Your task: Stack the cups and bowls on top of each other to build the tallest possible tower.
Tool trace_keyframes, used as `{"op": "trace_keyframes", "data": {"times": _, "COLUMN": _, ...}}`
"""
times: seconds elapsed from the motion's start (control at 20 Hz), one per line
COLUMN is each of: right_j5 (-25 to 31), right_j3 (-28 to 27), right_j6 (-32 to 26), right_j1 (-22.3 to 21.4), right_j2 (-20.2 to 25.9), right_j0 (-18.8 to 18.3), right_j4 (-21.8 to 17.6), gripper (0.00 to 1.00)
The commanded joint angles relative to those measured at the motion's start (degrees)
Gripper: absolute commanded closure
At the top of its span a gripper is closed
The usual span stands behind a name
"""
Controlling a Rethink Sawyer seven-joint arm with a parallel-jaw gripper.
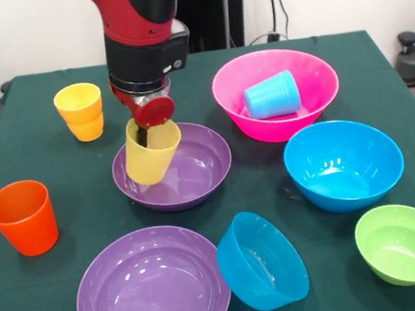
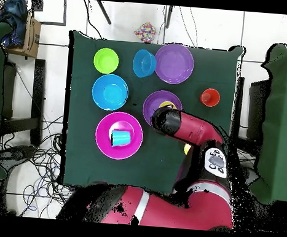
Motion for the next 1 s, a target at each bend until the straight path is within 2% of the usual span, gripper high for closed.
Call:
{"op": "trace_keyframes", "data": {"times": 0.05, "right_j5": -2.39, "right_j3": 3.59, "right_j6": -0.38, "right_j1": 1.55, "right_j2": 10.57, "right_j0": -2.92, "right_j4": 0.55, "gripper": 1.00}}
{"op": "trace_keyframes", "data": {"times": 0.5, "right_j5": -2.27, "right_j3": 5.55, "right_j6": 0.92, "right_j1": 0.99, "right_j2": 14.69, "right_j0": -6.37, "right_j4": 1.85, "gripper": 1.00}}
{"op": "trace_keyframes", "data": {"times": 1.0, "right_j5": -0.72, "right_j3": 6.16, "right_j6": 3.06, "right_j1": 0.04, "right_j2": 15.24, "right_j0": -5.73, "right_j4": 3.57, "gripper": 1.00}}
